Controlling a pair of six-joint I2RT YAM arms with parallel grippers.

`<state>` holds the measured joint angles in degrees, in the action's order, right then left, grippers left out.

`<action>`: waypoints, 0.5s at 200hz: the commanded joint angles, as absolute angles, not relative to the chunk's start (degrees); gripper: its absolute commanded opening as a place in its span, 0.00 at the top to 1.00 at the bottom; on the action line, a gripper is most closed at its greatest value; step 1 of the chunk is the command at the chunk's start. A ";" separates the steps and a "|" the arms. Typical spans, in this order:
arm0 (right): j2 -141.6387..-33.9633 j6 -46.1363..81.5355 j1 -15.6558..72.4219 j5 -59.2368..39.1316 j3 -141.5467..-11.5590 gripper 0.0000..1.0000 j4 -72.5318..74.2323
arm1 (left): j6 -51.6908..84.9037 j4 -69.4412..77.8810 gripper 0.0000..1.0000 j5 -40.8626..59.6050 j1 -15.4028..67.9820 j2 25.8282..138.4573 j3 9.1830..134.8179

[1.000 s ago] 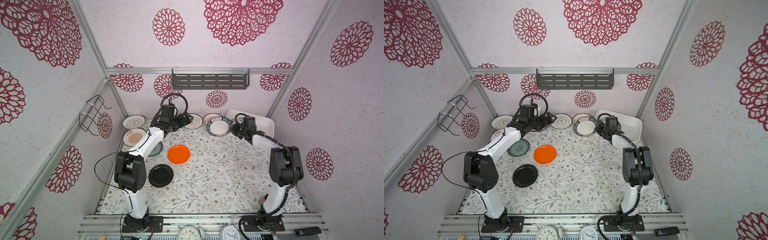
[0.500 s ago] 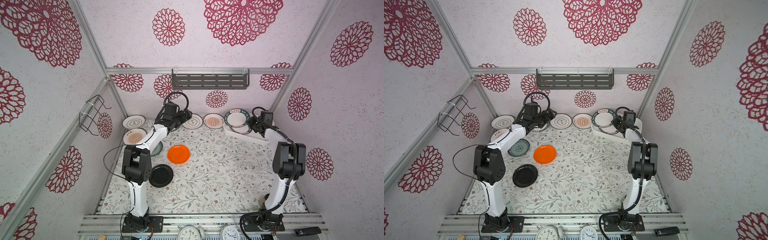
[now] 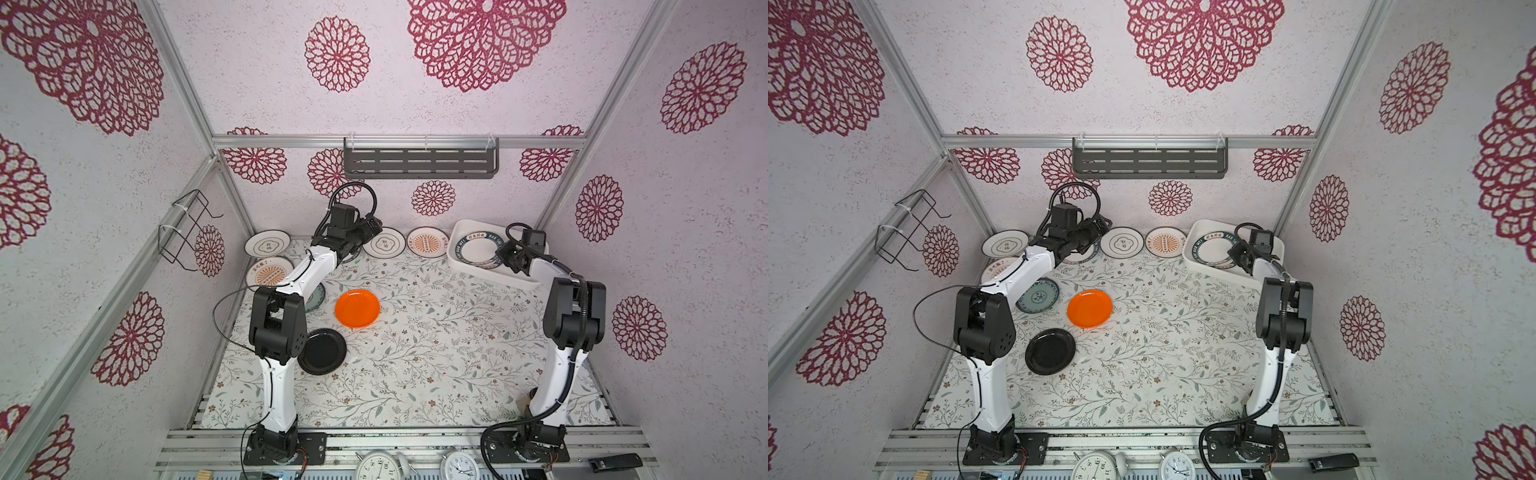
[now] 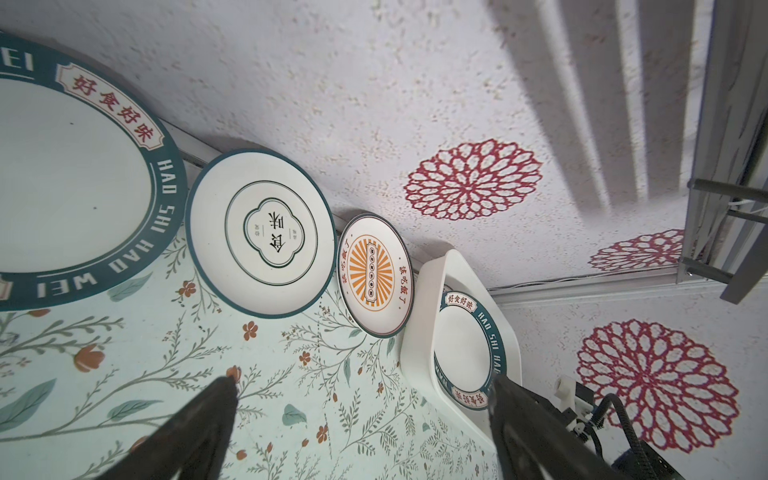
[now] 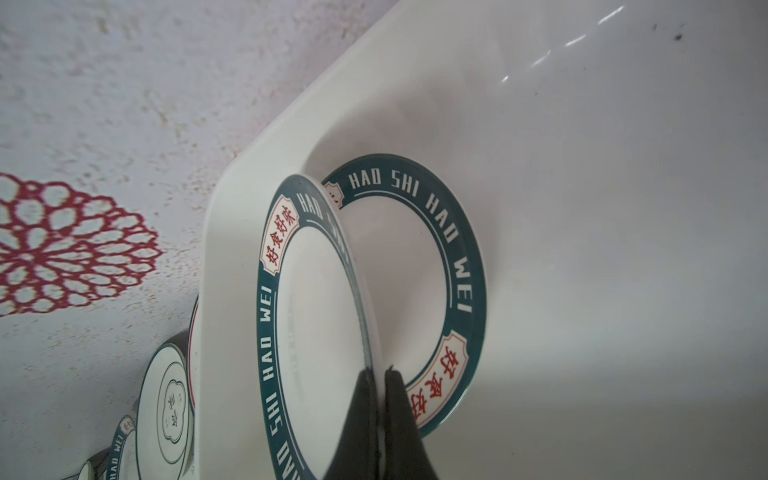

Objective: Place the plates into the plastic bin on the countertop
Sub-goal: 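Lower the green-rimmed plate into the bin and open the right gripper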

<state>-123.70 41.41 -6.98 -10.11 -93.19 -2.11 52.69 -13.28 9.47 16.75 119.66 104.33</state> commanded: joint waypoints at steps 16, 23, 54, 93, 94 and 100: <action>-125.27 40.15 -7.86 -9.14 -96.50 1.00 -1.87 | 53.28 -12.98 0.03 8.19 16.36 120.48 104.90; -125.61 40.17 -7.96 -8.97 -96.66 1.00 -1.89 | 53.42 -13.00 0.03 8.11 16.43 120.41 104.85; -128.03 40.50 -8.64 -8.98 -98.72 1.00 -3.54 | 53.95 -12.59 0.03 7.95 16.38 120.14 104.16; -129.02 41.23 -9.44 -8.48 -99.27 1.00 -3.69 | 54.44 -12.44 0.03 7.65 16.63 119.93 103.60; -129.02 41.27 -9.51 -8.50 -99.29 1.00 -3.69 | 54.47 -12.41 0.03 7.65 16.62 119.99 103.61; -129.03 41.34 -9.64 -8.61 -99.41 1.00 -3.77 | 54.48 -12.41 0.03 7.56 16.70 120.06 103.54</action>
<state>-128.81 41.65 -8.88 -10.07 -97.38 -2.94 54.11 -13.19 8.25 16.73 119.68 104.07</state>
